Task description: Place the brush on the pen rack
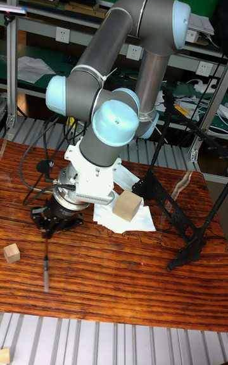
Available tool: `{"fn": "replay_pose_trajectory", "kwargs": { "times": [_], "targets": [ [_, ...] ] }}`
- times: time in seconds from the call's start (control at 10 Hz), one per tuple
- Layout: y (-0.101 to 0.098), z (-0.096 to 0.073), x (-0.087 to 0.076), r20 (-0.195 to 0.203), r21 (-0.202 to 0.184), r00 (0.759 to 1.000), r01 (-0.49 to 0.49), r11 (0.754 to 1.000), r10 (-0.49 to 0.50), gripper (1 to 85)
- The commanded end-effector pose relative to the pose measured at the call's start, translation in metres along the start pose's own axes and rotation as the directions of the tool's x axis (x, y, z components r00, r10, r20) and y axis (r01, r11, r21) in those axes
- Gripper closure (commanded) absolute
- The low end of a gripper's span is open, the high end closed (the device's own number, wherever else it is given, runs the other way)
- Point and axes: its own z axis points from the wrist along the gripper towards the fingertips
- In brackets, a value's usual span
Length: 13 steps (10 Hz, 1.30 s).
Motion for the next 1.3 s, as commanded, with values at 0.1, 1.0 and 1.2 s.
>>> {"fn": "replay_pose_trajectory", "kwargs": {
  "times": [0.1, 1.0, 1.2],
  "targets": [
    [0.056, -0.008, 0.002, -0.013, -0.234, 0.998, -0.069, 0.970, 0.067, 84.3],
    [0.145, -0.050, -0.009, 0.017, -0.559, 0.994, -0.082, 0.825, 0.110, 84.3],
    [0.155, -0.058, -0.008, 0.016, -0.606, 0.994, -0.074, 0.792, 0.106, 84.3]
  ]
}}
